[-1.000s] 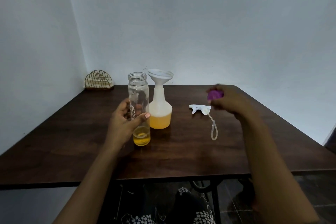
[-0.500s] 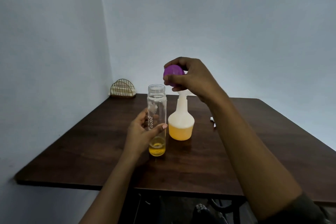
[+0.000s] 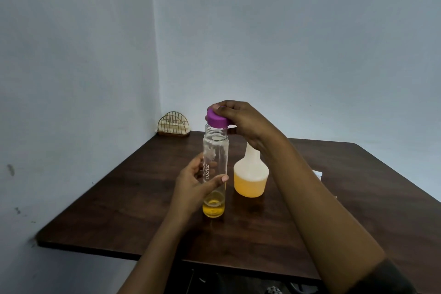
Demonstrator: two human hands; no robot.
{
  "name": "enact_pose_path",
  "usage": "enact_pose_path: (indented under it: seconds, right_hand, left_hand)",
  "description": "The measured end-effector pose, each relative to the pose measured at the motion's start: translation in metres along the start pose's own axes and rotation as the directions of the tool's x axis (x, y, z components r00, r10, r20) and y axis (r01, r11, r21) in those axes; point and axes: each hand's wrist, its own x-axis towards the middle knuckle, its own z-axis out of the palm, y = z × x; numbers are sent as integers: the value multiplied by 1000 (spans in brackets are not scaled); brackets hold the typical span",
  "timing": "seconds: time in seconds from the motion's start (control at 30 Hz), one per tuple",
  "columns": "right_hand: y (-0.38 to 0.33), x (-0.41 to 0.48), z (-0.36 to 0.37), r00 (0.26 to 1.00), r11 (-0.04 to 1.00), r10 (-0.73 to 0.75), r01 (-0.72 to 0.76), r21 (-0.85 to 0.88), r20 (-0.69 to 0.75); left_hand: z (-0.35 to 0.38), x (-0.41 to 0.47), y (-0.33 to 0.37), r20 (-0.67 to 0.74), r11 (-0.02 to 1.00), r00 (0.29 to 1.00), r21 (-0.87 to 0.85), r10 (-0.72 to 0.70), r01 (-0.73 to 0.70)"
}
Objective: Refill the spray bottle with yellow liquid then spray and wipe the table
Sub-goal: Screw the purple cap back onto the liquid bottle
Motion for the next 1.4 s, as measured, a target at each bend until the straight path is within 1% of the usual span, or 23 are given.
enact_pose_path:
  seconds: [0.07,0.17,0.23,0.33,0.47,0.6,0.67,0.7,0.73,0.77,0.8,0.83,0.87,0.93,0.97,1.0,1.03,1.07,1.1,1.17,1.23,1.3,1.4]
  right_hand:
    - [1,2,1,999,999,40,-39,-14,10]
    - [4,3,3,992,994,99,-95,-54,78]
    - [8,2,5,989,994,95,-88,-62,115]
    - [10,0,6,987,996,91,-88,-27,134]
    - [11,2,6,971,979,148,-171,111,187]
    - [9,2,8,958,927,180,-241,288,222]
    - [7,1,9,956,928,193,-250,276,219]
    - [6,1,8,961,955,192,-229,187,198]
    - [3,0,6,972,982,174,-182,39,160]
    - [-2,-1,2,985,984,131,-115,-135,115]
    - [-9,-2,-2,995,955,68,-41,-294,80]
    - [-16,-4,-6,997,903,4,28,-429,72]
    - [-25,-6,-8,994,828,-37,90,-553,105]
    - [-36,-7,-7,975,607,-37,195,-770,218]
    - [-38,-5,-5,966,504,-32,237,-831,257]
    - [-40,-3,-2,960,435,-33,264,-861,278]
    - [-43,0,-1,955,405,-33,281,-870,293]
    - [-46,3,-1,949,410,-21,295,-863,314]
    - [-50,5,-4,941,453,5,299,-840,338]
    - [-56,10,-15,919,591,62,279,-757,388]
    - [-58,15,-24,892,689,98,259,-677,441]
    - [-56,20,-26,856,718,140,259,-646,498]
    - [-53,24,-21,813,705,177,289,-648,555]
  left_hand:
    - [0,0,-1,-1,1000,1000,10,6,-6]
    - [0,0,-3,-3,1000,1000,12,4,-4]
    - [-1,1,-4,-5,1000,1000,19,8,-8]
    - [0,1,-4,-4,1000,1000,27,7,-7]
    - [0,0,-2,-3,1000,1000,12,6,-6]
    - [0,0,-1,-5,1000,1000,1,-2,2]
    - [0,0,-1,-4,1000,1000,1,-5,5]
    - [0,0,-1,-3,1000,1000,5,-10,10]
    - [0,0,-1,-4,1000,1000,8,-11,11]
    - [0,0,-2,-3,1000,1000,14,-15,15]
    - [0,1,-2,-1,1000,1000,20,-20,20]
    - [0,1,-1,1,999,1000,25,-20,20]
    - [0,1,-2,0,999,1000,28,-19,19]
    - [-1,2,-3,0,999,1000,37,-21,21]
    - [0,2,-3,2,999,1000,42,-25,25]
    - [0,2,-3,4,999,1000,45,-25,25]
    - [0,1,-3,4,998,1000,49,-25,25]
    - [0,1,-2,5,999,1000,48,-23,23]
    - [-1,1,-2,5,999,1000,45,-24,24]
    - [-1,-1,1,14,999,1000,34,-23,22]
    - [-1,-1,3,24,999,1000,30,-17,17]
    - [-2,-1,3,25,1000,999,22,-21,21]
    - [-2,-2,4,21,1000,1000,12,-23,22]
